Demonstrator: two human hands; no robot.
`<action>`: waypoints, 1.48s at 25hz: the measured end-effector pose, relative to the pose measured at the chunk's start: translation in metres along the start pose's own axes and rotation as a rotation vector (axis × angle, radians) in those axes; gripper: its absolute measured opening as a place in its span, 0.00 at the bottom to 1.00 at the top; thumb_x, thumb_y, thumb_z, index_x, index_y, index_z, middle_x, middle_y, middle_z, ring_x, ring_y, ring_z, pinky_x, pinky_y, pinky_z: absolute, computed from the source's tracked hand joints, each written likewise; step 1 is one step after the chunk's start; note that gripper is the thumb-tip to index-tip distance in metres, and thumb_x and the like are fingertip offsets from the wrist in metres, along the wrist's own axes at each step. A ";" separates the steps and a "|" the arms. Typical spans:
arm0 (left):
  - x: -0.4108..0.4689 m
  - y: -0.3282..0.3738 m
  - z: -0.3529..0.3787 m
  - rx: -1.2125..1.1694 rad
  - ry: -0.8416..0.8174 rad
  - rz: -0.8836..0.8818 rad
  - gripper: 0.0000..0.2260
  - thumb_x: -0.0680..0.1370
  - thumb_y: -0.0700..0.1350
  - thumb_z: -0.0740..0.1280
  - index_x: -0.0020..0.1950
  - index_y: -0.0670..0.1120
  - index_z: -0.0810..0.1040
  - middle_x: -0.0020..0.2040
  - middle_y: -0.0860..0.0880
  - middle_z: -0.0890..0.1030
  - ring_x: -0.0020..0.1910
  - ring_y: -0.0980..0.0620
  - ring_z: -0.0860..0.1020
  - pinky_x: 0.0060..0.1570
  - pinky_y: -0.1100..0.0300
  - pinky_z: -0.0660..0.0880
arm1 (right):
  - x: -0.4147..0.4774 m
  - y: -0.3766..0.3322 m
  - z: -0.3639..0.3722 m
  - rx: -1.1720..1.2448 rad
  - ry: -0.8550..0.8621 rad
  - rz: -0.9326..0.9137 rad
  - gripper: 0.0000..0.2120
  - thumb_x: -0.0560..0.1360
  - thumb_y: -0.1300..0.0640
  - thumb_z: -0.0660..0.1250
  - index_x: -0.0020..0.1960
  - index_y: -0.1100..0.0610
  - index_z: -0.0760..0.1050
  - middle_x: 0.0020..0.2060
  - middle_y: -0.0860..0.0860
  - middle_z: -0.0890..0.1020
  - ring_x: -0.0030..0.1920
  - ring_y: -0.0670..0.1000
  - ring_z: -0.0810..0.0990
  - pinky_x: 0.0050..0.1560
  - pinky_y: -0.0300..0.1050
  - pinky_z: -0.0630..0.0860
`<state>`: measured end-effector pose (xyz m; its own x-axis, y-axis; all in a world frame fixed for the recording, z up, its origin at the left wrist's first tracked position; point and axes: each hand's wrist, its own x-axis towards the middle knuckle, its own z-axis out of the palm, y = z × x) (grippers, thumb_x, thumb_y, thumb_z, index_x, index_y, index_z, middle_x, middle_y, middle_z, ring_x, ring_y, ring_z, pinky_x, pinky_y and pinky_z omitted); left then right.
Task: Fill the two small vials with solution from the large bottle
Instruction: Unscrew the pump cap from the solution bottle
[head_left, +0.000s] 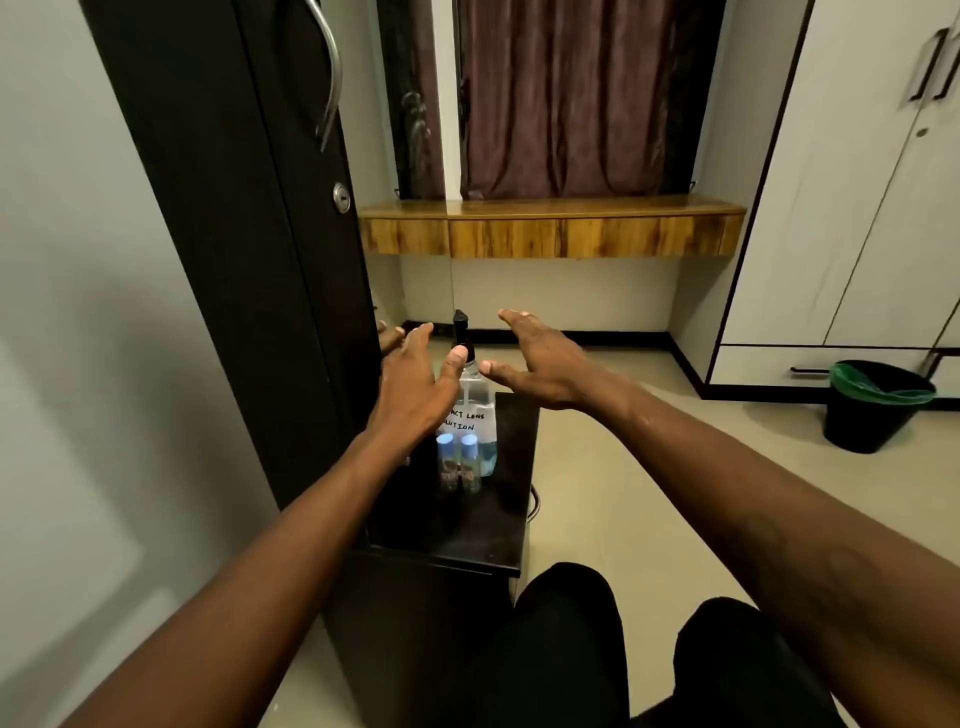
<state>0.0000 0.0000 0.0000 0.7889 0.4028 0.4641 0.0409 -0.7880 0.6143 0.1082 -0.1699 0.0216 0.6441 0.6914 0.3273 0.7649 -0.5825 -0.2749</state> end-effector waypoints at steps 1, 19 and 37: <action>-0.001 -0.003 0.003 -0.009 -0.004 -0.021 0.30 0.83 0.60 0.61 0.80 0.45 0.63 0.76 0.36 0.68 0.75 0.39 0.67 0.70 0.47 0.67 | 0.002 0.000 0.006 0.006 -0.011 0.000 0.44 0.78 0.33 0.60 0.83 0.56 0.49 0.82 0.56 0.56 0.82 0.56 0.53 0.79 0.53 0.55; -0.006 -0.016 0.026 -0.126 -0.102 -0.166 0.16 0.85 0.47 0.59 0.73 0.47 0.72 0.42 0.52 0.80 0.39 0.54 0.82 0.32 0.64 0.73 | 0.023 0.003 0.053 0.257 -0.097 0.063 0.33 0.76 0.47 0.73 0.75 0.60 0.66 0.59 0.55 0.80 0.51 0.51 0.80 0.43 0.27 0.71; 0.049 0.082 -0.003 -0.278 -0.215 0.083 0.23 0.83 0.53 0.65 0.76 0.47 0.71 0.68 0.45 0.79 0.63 0.47 0.79 0.60 0.52 0.79 | -0.009 0.031 -0.085 0.389 0.127 0.048 0.34 0.73 0.51 0.76 0.74 0.62 0.69 0.62 0.58 0.81 0.59 0.55 0.81 0.56 0.47 0.82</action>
<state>0.0398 -0.0434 0.0750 0.8945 0.2128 0.3931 -0.1736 -0.6450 0.7442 0.1263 -0.2300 0.0869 0.6925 0.5947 0.4084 0.6930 -0.3908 -0.6059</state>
